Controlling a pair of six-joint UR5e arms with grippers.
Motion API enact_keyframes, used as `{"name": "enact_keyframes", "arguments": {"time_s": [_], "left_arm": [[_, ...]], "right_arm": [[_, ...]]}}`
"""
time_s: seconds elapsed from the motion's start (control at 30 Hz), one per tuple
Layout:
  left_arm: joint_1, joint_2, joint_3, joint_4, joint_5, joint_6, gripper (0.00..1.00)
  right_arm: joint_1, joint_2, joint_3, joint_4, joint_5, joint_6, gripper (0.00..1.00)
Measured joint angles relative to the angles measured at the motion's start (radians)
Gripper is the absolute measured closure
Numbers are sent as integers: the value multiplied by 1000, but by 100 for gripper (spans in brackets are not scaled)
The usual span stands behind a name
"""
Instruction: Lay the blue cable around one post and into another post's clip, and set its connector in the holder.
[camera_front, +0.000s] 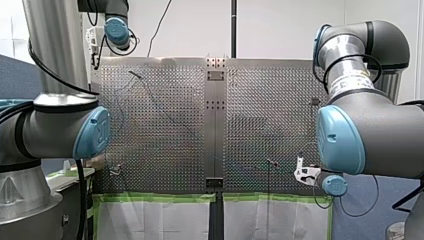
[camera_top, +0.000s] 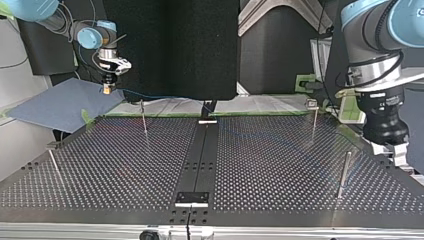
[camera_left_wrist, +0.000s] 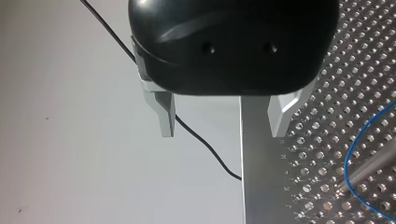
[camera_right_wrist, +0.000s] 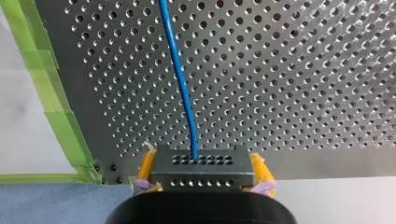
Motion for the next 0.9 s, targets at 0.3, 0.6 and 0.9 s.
{"name": "enact_keyframes", "arguments": {"time_s": [0.3,0.6,0.9], "left_arm": [[-14,-2,78,-78,-7,29,0],[-42,-26,100,-167,-8,30,0],[-64,-40,61,-251,-16,29,0]], "right_arm": [[1,0,0,0,0,0,100],[1,0,0,1,0,0,100],[1,0,0,4,1,0,100]]}}
